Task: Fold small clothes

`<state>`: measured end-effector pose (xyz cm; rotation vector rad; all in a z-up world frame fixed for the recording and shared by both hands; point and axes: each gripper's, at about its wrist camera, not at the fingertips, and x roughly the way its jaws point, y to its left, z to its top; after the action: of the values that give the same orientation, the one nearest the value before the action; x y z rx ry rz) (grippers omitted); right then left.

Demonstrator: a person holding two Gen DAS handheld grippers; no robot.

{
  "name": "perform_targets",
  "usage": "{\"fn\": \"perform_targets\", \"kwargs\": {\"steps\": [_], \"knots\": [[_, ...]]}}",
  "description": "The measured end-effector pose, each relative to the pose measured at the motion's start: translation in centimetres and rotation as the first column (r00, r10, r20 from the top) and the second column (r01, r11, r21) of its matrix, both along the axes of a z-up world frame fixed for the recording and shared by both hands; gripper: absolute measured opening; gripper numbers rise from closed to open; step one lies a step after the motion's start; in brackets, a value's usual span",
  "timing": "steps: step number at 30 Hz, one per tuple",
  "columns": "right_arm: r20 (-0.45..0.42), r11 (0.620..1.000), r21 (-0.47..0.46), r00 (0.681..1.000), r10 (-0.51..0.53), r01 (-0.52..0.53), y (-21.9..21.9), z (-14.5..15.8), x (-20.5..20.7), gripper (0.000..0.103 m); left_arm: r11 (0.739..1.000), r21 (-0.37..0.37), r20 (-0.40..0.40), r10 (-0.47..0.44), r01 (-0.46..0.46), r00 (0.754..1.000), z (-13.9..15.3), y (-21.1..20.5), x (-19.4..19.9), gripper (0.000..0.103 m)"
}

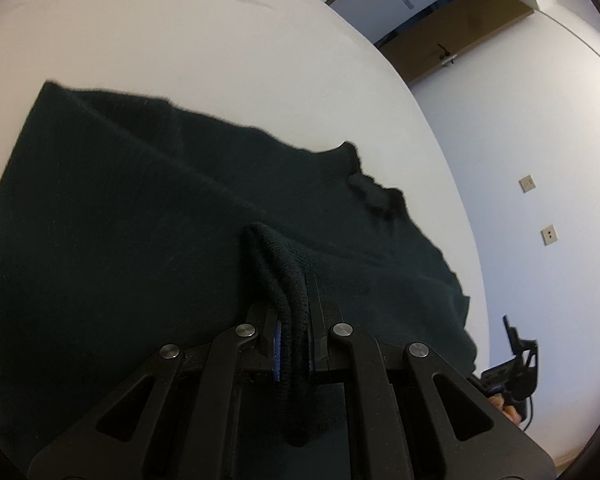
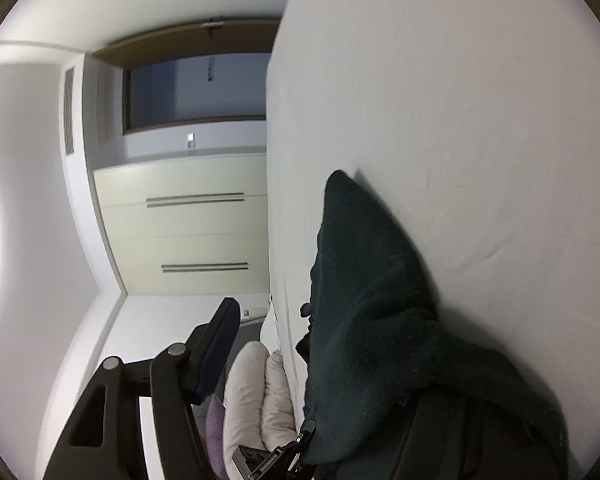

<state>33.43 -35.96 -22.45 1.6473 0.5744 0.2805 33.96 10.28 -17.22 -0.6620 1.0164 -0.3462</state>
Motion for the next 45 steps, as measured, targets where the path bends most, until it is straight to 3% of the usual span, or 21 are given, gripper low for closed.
{"fn": "perform_targets", "kwargs": {"steps": [5,15,17,19,22,26,29,32,34,37,39,42,44,45], "knots": [[-0.007,0.999,-0.001,0.999,0.053,-0.053,0.2,0.2,0.5,0.065,1.0,0.03,0.022,-0.005,0.004,1.0,-0.2,0.1,0.1,0.011],[-0.001,0.996,-0.064,0.998,0.061,-0.061,0.8,1.0,0.8,0.066,0.996,0.094,0.192,-0.015,-0.003,0.981,3.3,0.1,-0.1,0.009],[0.001,0.993,-0.09,0.997,0.082,-0.081,1.0,1.1,1.0,0.065,0.989,0.144,0.14,-0.028,0.007,0.99,1.9,-0.4,0.5,0.009],[-0.003,0.989,-0.103,0.995,0.103,-0.103,1.1,1.0,1.1,0.064,0.991,0.137,0.083,-0.022,0.011,0.996,0.1,-1.0,1.1,0.011],[0.003,0.986,-0.091,0.99,0.14,-0.139,1.0,1.0,0.8,0.064,0.996,0.088,0.083,-0.001,-0.007,0.997,-0.3,-0.7,1.0,0.012],[-0.031,0.979,-0.085,0.983,0.181,-0.183,0.8,1.6,-1.0,0.068,0.988,0.152,0.063,-0.021,0.011,0.998,0.6,-0.4,0.4,0.012],[-0.057,0.98,-0.105,0.984,0.167,-0.172,0.0,2.8,-3.8,0.077,0.964,0.267,0.047,0.003,-0.015,0.999,1.6,-0.1,-0.9,0.012],[-0.085,0.971,-0.169,0.984,0.155,-0.168,-0.6,4.6,-6.5,0.081,0.904,0.414,0.086,0.076,-0.105,0.993,3.7,0.5,-2.3,0.012],[-0.049,0.967,-0.21,0.989,0.139,-0.146,-1.1,6.2,-6.9,0.08,0.901,0.424,0.144,0.029,-0.088,0.989,5.4,-1.2,-2.5,0.012],[0.013,0.951,-0.255,0.983,0.186,-0.176,-0.4,8.5,-5.0,0.077,0.865,0.5,0.213,-0.078,-0.04,0.974,7.0,-5.0,-2.3,0.012],[0.057,0.927,-0.29,0.963,0.265,-0.238,1.3,9.7,-2.4,0.076,0.834,0.552,0.208,-0.125,-0.011,0.97,6.5,-7.7,-1.0,0.012],[0.06,0.905,-0.309,0.944,0.325,-0.292,3.6,9.4,0.8,0.075,0.831,0.556,0.135,-0.124,0.028,0.983,4.2,-9.2,0.5,0.012],[0.019,0.883,-0.319,0.929,0.369,-0.344,5.3,8.0,2.6,0.074,0.8,0.597,0.081,-0.135,0.06,0.988,2.1,-9.9,0.9,0.012],[-0.002,0.873,-0.327,0.924,0.381,-0.361,5.8,7.3,3.0,0.074,0.799,0.599,0.1,-0.144,0.056,0.985,1.8,-9.8,0.6,0.012]]}}
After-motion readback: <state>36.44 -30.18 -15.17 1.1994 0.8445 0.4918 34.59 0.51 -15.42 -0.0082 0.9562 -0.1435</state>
